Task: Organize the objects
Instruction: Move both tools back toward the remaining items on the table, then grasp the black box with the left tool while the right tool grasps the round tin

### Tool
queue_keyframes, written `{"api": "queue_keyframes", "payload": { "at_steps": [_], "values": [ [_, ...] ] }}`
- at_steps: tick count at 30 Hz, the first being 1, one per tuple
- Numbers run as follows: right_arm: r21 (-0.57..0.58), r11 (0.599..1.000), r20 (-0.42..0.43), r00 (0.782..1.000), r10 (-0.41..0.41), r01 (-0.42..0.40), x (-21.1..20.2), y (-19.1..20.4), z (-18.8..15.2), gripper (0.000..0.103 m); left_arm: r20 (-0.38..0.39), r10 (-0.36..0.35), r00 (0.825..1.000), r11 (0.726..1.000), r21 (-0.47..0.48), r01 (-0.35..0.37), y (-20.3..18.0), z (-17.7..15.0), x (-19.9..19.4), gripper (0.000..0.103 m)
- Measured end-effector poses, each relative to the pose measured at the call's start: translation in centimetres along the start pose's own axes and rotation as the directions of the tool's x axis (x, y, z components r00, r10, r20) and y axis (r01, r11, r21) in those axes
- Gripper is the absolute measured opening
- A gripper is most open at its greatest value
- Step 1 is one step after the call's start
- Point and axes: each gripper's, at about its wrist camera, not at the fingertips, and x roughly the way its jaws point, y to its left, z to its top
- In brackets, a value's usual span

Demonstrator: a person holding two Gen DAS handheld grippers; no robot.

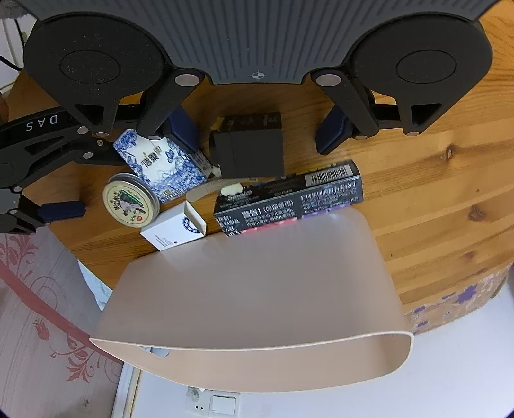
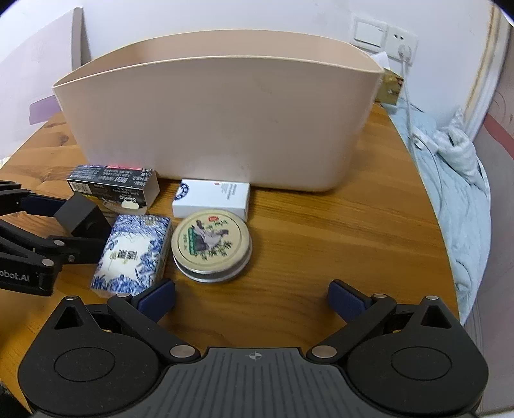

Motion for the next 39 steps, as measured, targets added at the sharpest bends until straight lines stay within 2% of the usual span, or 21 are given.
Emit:
{"api": "queue_keyframes", "payload": {
  "at_steps": [7, 9, 12, 16, 17, 22, 39],
  "values": [
    [0.003, 1.0, 0.026, 1.0, -0.004, 0.004, 0.7, 0.6, 0.9, 0.103, 0.005, 0.013, 1.0, 0.999, 0.045, -0.013, -0.4, 0.3, 0.2, 0.066],
    [0.001, 1.0, 0.033, 0.999, -0.004, 0.004, 0.9, 0.7, 1.0, 0.102, 0.01, 0.014, 1.0, 0.998, 0.053, -0.015, -0.4, 0.3, 0.2, 0.059],
    [-0.005, 1.0, 0.048, 0.999, 0.001, -0.001, 0.8, 1.1, 1.3, 0.092, 0.015, 0.014, 1.0, 0.999, 0.051, -0.015, -0.3, 0.4, 0.1, 0.048],
    [-0.009, 1.0, 0.057, 0.998, 0.003, -0.002, 0.6, 1.6, 1.5, 0.08, 0.016, 0.01, 1.0, 0.999, 0.053, -0.011, -0.3, 0.5, 0.0, 0.048],
    [-0.008, 1.0, 0.061, 0.998, 0.006, -0.005, 0.5, 1.7, 1.5, 0.073, 0.019, 0.009, 1.0, 0.998, 0.055, -0.01, -0.3, 0.4, 0.0, 0.048],
    [-0.01, 1.0, 0.076, 0.997, 0.012, -0.011, 0.0, 2.3, 1.8, 0.051, 0.025, 0.0, 1.0, 0.999, 0.041, -0.001, -0.2, 0.2, -0.1, 0.047],
    [0.026, 1.0, 0.091, 0.996, 0.008, -0.011, -1.8, 1.3, 1.2, 0.051, 0.06, -0.012, 0.998, 1.0, 0.015, 0.011, 0.6, -0.8, -2.4, 0.047]
  ]
}}
